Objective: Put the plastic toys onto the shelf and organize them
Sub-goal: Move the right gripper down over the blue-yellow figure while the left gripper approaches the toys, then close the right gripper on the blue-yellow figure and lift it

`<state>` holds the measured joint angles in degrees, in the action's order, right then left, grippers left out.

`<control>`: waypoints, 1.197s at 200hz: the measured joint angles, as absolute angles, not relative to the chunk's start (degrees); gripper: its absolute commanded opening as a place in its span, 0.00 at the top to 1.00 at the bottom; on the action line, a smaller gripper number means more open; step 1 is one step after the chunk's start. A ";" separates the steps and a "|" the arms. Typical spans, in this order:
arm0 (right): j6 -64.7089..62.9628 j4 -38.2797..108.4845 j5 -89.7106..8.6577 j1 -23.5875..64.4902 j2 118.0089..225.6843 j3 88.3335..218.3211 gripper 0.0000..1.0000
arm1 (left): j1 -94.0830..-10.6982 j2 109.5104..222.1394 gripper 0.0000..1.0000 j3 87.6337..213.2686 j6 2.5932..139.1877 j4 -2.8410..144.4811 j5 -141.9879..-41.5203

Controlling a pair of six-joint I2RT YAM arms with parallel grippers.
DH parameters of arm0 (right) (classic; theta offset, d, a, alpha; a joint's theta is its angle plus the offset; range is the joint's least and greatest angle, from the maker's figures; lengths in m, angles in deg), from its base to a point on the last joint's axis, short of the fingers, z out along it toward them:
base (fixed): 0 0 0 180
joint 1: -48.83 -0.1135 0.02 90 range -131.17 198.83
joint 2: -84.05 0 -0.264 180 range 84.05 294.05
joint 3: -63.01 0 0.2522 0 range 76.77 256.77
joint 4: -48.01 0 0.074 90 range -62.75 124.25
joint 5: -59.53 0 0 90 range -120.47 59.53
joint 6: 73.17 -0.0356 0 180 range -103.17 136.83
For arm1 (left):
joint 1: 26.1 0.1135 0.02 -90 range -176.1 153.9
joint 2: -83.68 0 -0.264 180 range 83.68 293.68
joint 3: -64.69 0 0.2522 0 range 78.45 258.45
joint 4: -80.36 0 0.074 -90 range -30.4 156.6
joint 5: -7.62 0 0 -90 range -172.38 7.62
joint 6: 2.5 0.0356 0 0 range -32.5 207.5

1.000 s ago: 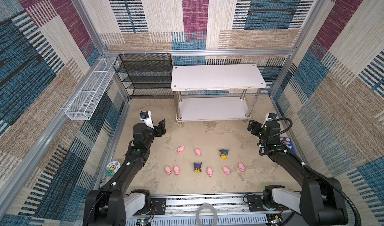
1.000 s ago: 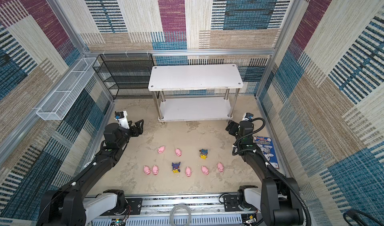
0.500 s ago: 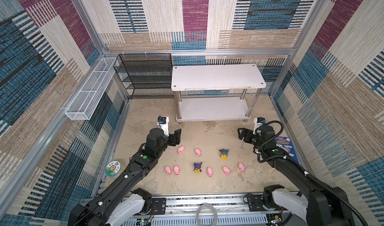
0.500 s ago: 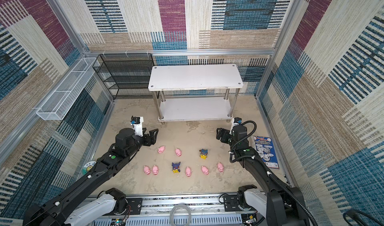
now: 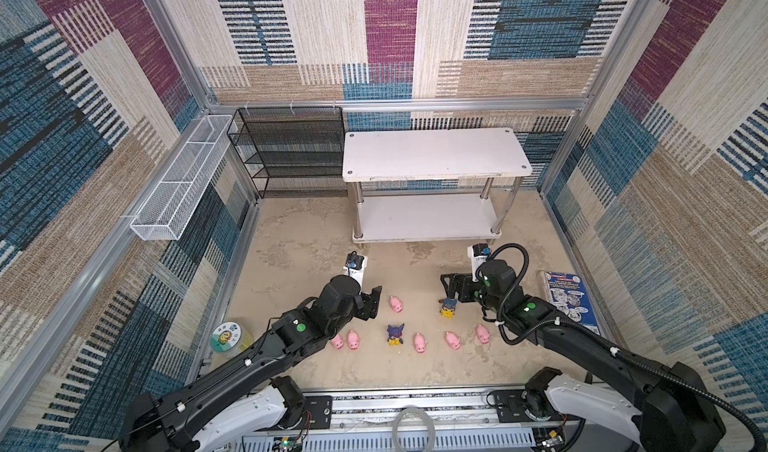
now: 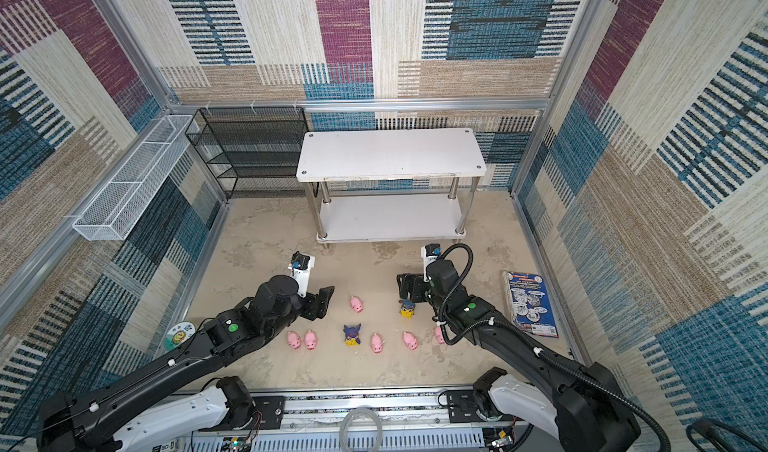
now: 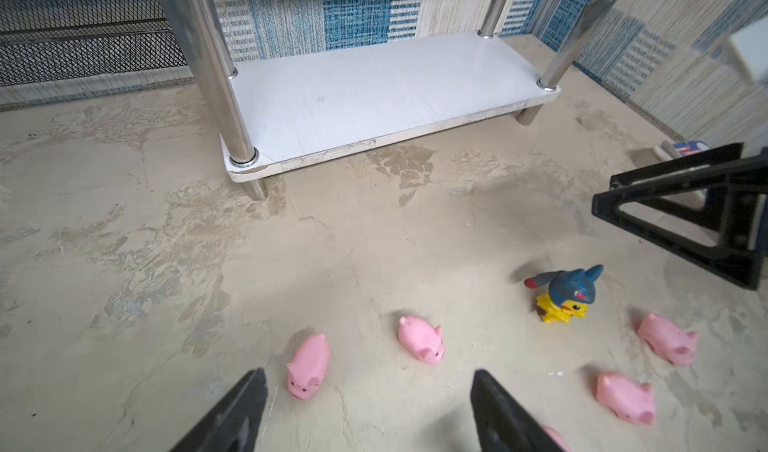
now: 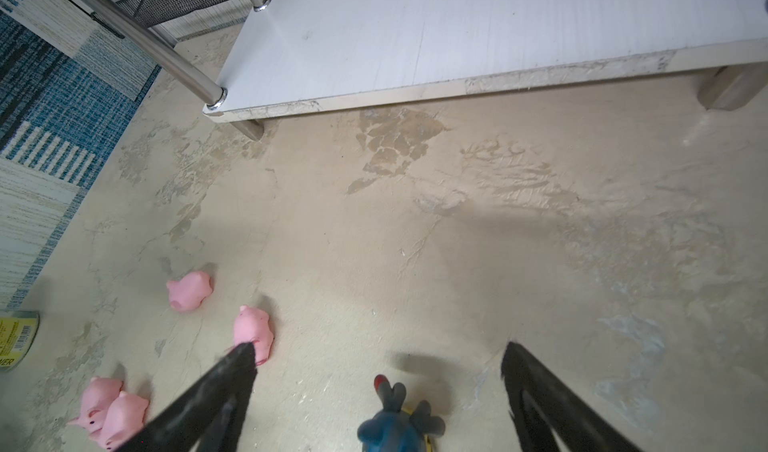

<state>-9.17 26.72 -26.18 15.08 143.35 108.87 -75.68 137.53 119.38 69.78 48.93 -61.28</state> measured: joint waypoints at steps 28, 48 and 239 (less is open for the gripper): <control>-10.88 23.64 -22.22 10.60 141.19 108.63 0.07 | -80.84 139.93 0.18 121.69 69.89 44.89 -54.33; -12.63 22.33 -20.17 7.32 140.47 108.02 0.08 | -83.73 140.39 0.18 122.18 68.97 42.55 -50.26; -25.85 24.06 -9.24 -2.67 156.64 105.37 0.13 | -89.63 135.38 0.17 117.85 59.82 36.45 -43.53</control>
